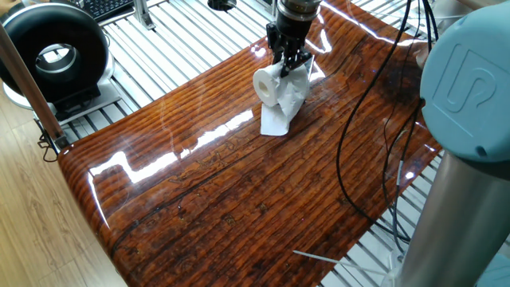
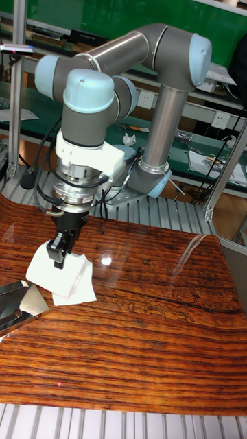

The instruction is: Put the toilet paper on its holder

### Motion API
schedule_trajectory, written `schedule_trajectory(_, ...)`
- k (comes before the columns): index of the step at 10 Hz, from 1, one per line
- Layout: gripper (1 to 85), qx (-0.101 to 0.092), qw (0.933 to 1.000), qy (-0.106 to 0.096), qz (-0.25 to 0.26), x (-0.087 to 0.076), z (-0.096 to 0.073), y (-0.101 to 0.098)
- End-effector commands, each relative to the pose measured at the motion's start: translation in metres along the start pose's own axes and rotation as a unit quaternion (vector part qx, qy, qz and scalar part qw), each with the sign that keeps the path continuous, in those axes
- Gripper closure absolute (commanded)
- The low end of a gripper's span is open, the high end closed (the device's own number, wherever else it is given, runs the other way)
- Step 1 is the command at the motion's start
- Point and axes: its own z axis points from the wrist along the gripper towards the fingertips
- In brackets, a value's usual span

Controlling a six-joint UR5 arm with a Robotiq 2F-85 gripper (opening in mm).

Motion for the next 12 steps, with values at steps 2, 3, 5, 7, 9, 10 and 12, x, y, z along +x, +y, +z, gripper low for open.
schedule_trajectory(2, 84.7, 0.006, 0.9999, 0.011, 0.007, 0.025, -0.006, -0.005)
schedule_trajectory(3, 84.7, 0.004, 1.0000, 0.005, 0.003, 0.028, -0.004, -0.006)
schedule_trajectory(5, 84.7, 0.004, 1.0000, 0.002, -0.005, 0.035, -0.001, -0.010)
schedule_trajectory(7, 84.7, 0.003, 0.9999, -0.006, -0.015, 0.030, -0.002, -0.012)
schedule_trajectory(9, 84.7, 0.000, 0.9997, -0.008, -0.024, 0.025, -0.004, -0.016)
schedule_trajectory(10, 84.7, 0.000, 0.9995, -0.011, -0.029, 0.021, -0.005, -0.019)
schedule_trajectory(12, 84.7, -0.002, 0.9994, -0.016, -0.031, 0.015, -0.007, -0.022)
